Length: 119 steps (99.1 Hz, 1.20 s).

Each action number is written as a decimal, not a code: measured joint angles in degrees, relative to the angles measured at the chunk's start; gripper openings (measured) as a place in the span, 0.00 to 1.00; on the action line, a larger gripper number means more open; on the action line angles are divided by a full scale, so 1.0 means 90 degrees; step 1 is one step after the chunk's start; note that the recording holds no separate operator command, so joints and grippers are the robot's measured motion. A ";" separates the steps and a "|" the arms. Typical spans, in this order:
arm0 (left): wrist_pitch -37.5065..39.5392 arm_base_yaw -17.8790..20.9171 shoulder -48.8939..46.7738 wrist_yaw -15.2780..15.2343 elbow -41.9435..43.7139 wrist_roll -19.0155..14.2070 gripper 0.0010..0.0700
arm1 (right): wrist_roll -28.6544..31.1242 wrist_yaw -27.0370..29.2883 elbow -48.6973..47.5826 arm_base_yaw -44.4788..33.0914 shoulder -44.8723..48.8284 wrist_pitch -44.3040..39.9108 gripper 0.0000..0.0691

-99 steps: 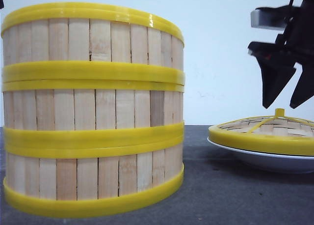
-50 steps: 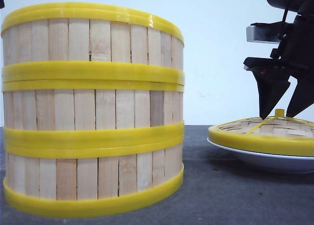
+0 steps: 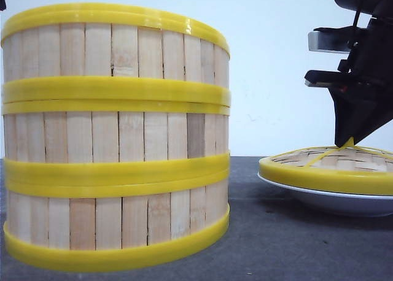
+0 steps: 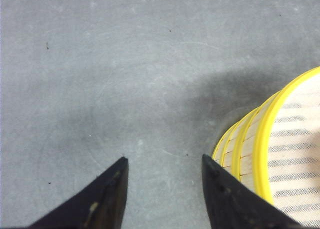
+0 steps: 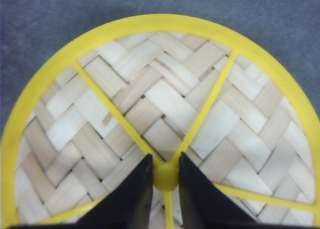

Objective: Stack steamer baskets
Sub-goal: 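Lift the bamboo lid off the plate with the right gripper toward the stack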

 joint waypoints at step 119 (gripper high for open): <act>0.0053 0.0012 0.0000 0.0000 0.0000 -0.0073 0.38 | -0.0294 -0.1161 0.4534 0.3196 0.0952 -0.1841 0.08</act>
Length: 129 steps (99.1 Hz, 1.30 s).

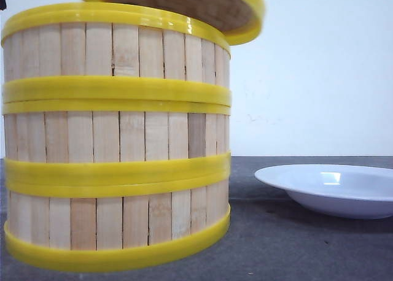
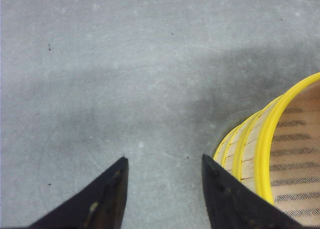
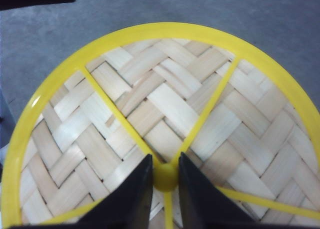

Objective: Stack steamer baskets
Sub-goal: 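Lift the bamboo lid off the plate with the right gripper toward the stack, then lower the lid onto the top basket and open the right gripper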

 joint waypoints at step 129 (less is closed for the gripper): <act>0.0034 0.0000 0.0000 0.0000 0.0000 -0.0002 0.38 | -0.0447 0.0461 0.0206 0.0556 0.0916 0.0202 0.08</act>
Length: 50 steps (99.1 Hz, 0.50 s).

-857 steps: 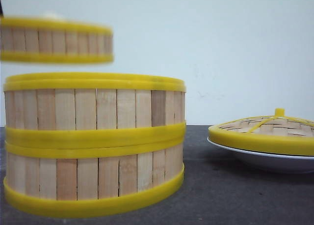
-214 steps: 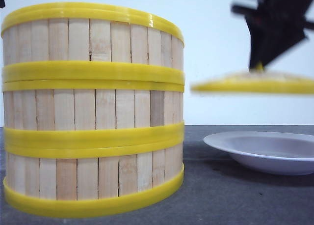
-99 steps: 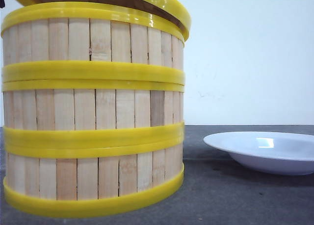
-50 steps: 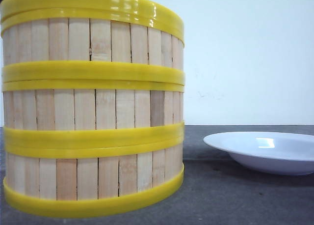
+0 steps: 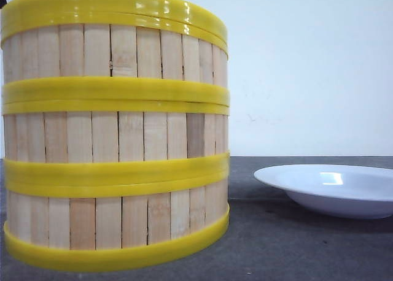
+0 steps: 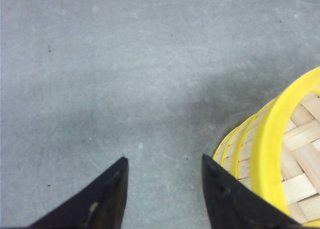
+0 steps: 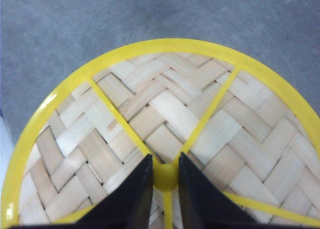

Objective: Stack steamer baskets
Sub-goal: 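Lower the lid onto the top basket and open the right gripper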

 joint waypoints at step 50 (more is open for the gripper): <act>0.0000 0.0000 -0.0051 0.0182 0.0000 0.0000 0.38 | 0.0073 0.0046 -0.0015 -0.0418 -0.0969 -0.0568 0.43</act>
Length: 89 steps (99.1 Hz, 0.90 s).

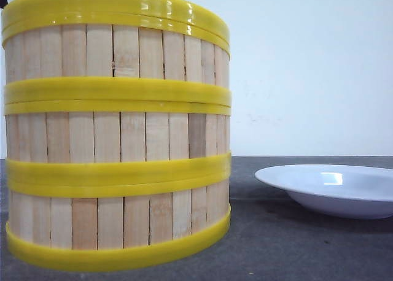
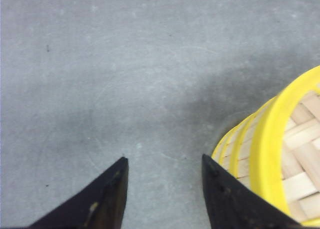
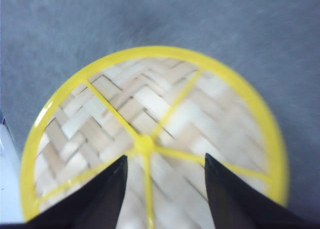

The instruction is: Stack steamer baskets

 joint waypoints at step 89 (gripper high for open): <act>0.1275 0.0000 -0.2820 0.0034 -0.3609 -0.0410 0.38 | 0.0391 0.0520 -0.5493 -0.4529 -0.4996 -0.0444 0.43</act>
